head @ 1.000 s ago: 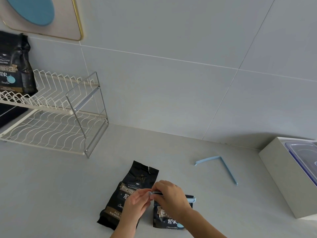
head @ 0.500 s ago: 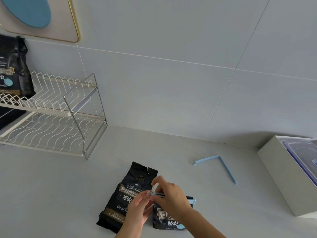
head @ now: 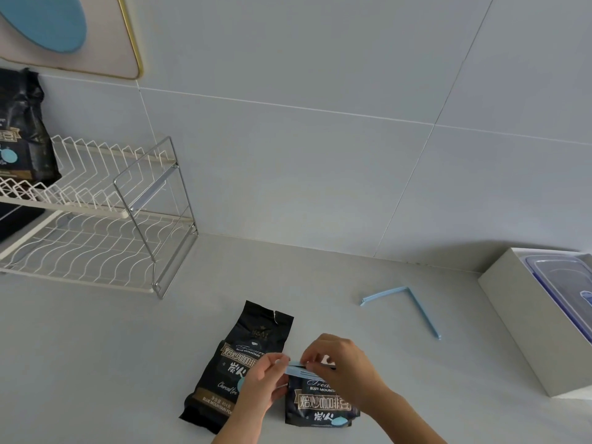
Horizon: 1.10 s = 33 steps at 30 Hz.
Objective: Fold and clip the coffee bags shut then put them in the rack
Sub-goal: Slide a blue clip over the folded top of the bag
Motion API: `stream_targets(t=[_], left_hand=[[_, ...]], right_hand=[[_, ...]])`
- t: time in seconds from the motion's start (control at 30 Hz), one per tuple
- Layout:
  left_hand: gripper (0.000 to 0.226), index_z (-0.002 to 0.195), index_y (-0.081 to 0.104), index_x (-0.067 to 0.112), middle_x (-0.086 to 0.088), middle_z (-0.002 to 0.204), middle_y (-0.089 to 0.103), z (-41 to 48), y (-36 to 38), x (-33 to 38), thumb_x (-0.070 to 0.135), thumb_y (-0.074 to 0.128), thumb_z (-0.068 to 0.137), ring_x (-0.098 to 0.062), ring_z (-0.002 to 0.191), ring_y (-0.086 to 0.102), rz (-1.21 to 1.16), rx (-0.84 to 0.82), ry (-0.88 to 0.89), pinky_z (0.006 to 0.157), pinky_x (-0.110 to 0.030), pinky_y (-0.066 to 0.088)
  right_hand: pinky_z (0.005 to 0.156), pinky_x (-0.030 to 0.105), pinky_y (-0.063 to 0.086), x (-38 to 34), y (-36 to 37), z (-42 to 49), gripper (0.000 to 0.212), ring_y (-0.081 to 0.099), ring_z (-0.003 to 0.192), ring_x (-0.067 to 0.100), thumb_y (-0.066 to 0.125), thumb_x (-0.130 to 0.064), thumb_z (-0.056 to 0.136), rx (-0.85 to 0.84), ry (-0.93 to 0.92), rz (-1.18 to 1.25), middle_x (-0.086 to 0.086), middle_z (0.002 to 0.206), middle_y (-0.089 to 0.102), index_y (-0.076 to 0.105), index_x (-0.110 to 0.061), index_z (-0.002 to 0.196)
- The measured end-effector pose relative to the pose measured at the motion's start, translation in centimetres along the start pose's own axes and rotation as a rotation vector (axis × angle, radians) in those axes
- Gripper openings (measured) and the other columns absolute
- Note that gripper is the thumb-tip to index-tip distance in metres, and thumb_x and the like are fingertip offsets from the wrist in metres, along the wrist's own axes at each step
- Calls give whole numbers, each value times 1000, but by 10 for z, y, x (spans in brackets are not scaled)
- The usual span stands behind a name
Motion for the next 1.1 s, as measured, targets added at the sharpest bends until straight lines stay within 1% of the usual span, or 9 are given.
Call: stream_targets(t=[0.1, 0.27, 0.43, 0.5, 0.6, 0.7, 0.83, 0.93, 1.1], left_hand=[[2, 88, 55, 6, -12, 80, 65, 0, -1, 4, 7, 57, 87, -21, 76, 66, 58, -15, 39, 64, -23, 55], [5, 87, 54, 1, -12, 77, 72, -4, -1, 8, -4, 55, 86, -25, 79, 66, -18, -34, 55, 56, -20, 58], [9, 84, 58, 5, -4, 79, 76, -8, -3, 13, -3, 57, 85, -22, 87, 65, 108, -31, 110, 77, -31, 53], [14, 83, 60, 9, -1, 82, 75, -11, -1, 20, -3, 55, 86, -19, 89, 65, 291, -37, 185, 78, -27, 51], [22, 86, 65, 22, 9, 94, 69, -14, 12, 36, 4, 53, 88, -11, 90, 63, 839, -29, 453, 81, -20, 50], [13, 95, 64, 34, 21, 102, 63, -24, 45, 49, 28, 57, 86, 3, 97, 53, 1232, -58, 755, 92, -21, 37], [17, 96, 63, 30, 16, 95, 60, -28, 84, 45, 40, 59, 82, 0, 83, 50, 1241, -168, 802, 78, -20, 42], [12, 89, 63, 33, 19, 84, 58, -21, 81, 48, 41, 62, 80, 3, 66, 47, 1190, -162, 752, 62, -14, 37], [15, 89, 65, 32, 17, 86, 59, -18, 80, 44, 45, 60, 80, 4, 72, 47, 1240, -147, 831, 62, -12, 37]], right_hand=[[72, 18, 48, 11, -10, -8, 9, 56, 80, -4, 62, -32, 84, -22, 15, -45, -19, 90, 61, 66, -34, 92], [67, 11, 42, 25, -21, -24, 10, 55, 84, -9, 60, -37, 85, -53, 29, -69, -26, 86, 59, 62, -38, 95], [68, 12, 47, 47, -36, -48, 11, 62, 79, 0, 64, -30, 80, 10, 141, 50, -22, 82, 67, 65, -39, 87], [64, 12, 49, 54, -37, -56, 18, 64, 75, 3, 67, -21, 79, 56, 184, 106, -23, 80, 69, 67, -40, 79], [61, 14, 49, 59, -32, -62, 34, 64, 72, 5, 69, -11, 78, 129, 207, 118, -19, 73, 69, 65, -42, 66], [65, 21, 51, 51, -30, -59, 23, 61, 74, 4, 67, -12, 81, 190, 129, 56, -16, 75, 65, 63, -33, 72], [67, 31, 52, 37, -27, -54, 8, 57, 76, 7, 63, -16, 83, 261, 74, -22, -14, 82, 61, 63, -23, 80], [65, 24, 50, 32, -22, -55, 10, 56, 75, 4, 65, -12, 82, 323, 68, 51, -13, 80, 61, 64, -22, 79], [61, 14, 46, 39, -15, -57, 23, 59, 73, 7, 67, -1, 79, 399, 130, 256, -13, 72, 63, 64, -23, 72]])
Point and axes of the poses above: each hand's wrist, its own z-axis towards the middle knuckle, its own y-axis out of the palm, x = y × z, the point moved 4 cm from there along z, towards the middle knuckle
